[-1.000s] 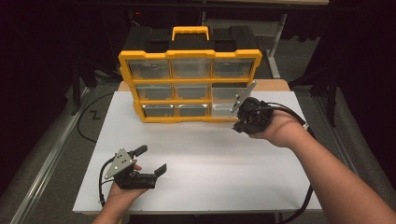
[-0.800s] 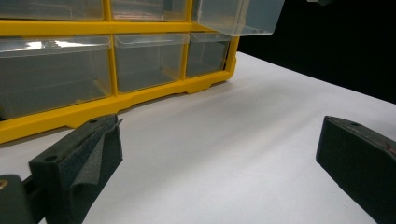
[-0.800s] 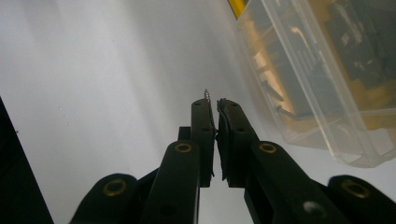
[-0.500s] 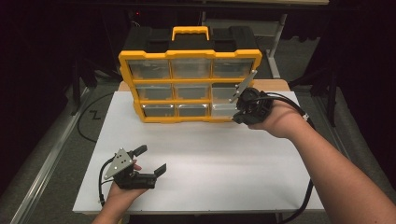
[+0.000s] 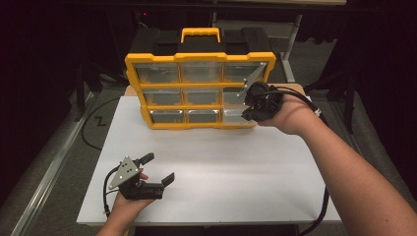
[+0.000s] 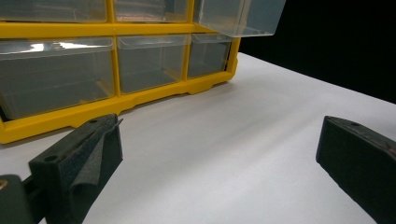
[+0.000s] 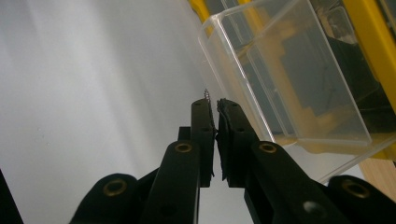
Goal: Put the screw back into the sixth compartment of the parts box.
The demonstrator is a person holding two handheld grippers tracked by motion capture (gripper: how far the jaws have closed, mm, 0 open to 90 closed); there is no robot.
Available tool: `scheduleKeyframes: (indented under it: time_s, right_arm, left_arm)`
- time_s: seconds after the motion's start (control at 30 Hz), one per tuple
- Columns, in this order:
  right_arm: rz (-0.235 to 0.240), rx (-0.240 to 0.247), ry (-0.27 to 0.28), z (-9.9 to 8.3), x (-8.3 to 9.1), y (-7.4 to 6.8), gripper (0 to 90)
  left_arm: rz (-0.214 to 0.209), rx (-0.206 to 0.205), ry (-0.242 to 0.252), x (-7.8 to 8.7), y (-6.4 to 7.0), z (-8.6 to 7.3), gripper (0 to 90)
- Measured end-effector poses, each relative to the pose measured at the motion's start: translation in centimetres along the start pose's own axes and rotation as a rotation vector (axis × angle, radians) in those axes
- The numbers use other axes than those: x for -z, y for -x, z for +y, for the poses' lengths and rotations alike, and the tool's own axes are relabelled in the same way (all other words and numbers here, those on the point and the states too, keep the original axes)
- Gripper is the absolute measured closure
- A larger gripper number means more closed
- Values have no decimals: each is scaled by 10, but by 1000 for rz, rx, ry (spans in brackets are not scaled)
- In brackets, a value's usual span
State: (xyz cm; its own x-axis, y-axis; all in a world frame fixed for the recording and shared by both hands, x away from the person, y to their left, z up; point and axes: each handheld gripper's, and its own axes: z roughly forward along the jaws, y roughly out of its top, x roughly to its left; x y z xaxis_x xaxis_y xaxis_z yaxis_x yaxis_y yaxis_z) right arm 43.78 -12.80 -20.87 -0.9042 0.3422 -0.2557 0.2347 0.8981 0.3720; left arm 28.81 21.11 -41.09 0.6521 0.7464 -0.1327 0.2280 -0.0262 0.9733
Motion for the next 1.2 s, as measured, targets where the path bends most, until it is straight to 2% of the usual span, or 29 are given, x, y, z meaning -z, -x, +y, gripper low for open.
scheduleKeyframes:
  time_s: [0.5,0.93,1.2]
  right_arm:
    - [-29,14,-8,16,-1,6,871]
    - [-62,-25,-23,21,-9,25,871]
    - [-59,-44,-26,20,-14,33,870]
  left_arm:
    - [-1,2,3,1,0,0,11]
    - [2,6,10,1,0,0,11]
    - [3,0,3,1,0,0,11]
